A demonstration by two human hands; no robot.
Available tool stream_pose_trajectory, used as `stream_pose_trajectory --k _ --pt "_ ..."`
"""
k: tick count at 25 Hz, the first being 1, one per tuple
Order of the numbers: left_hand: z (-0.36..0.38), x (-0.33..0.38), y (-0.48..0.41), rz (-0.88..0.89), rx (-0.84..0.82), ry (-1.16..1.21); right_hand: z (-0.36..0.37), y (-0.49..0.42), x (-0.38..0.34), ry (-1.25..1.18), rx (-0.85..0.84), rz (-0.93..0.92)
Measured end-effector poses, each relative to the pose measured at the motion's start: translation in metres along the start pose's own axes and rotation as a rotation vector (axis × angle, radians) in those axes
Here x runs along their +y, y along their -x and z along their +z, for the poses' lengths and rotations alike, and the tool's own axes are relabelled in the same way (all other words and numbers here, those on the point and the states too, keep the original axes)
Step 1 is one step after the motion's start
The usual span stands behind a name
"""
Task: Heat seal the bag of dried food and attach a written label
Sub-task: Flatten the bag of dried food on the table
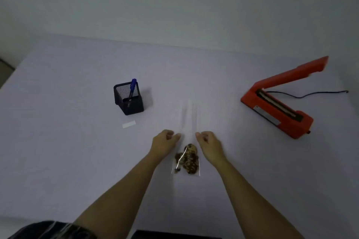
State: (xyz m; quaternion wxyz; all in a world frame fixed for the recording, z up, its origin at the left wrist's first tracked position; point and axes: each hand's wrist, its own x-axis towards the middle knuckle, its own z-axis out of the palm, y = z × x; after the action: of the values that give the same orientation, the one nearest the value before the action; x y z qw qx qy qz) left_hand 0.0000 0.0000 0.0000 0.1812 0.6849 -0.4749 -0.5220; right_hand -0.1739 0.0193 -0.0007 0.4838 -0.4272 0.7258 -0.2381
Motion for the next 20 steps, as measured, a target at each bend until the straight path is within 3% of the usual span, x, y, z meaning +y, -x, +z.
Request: stream_pose_trajectory --k 5,10,20 --pt "0.005 0.004 -0.009 0.006 -0.029 0.066 0.0 -0.015 0.008 -0.164 -0.056 0.069" --pt "-0.003 0.0 -0.01 0.055 -0.151 0.17 -0.002 -0.016 0.009 -0.263 -0.085 0.017" --pt "-0.013 -0.003 -0.005 0.135 -0.262 0.155 -0.007 -0.014 0.011 -0.231 -0.17 -0.06"
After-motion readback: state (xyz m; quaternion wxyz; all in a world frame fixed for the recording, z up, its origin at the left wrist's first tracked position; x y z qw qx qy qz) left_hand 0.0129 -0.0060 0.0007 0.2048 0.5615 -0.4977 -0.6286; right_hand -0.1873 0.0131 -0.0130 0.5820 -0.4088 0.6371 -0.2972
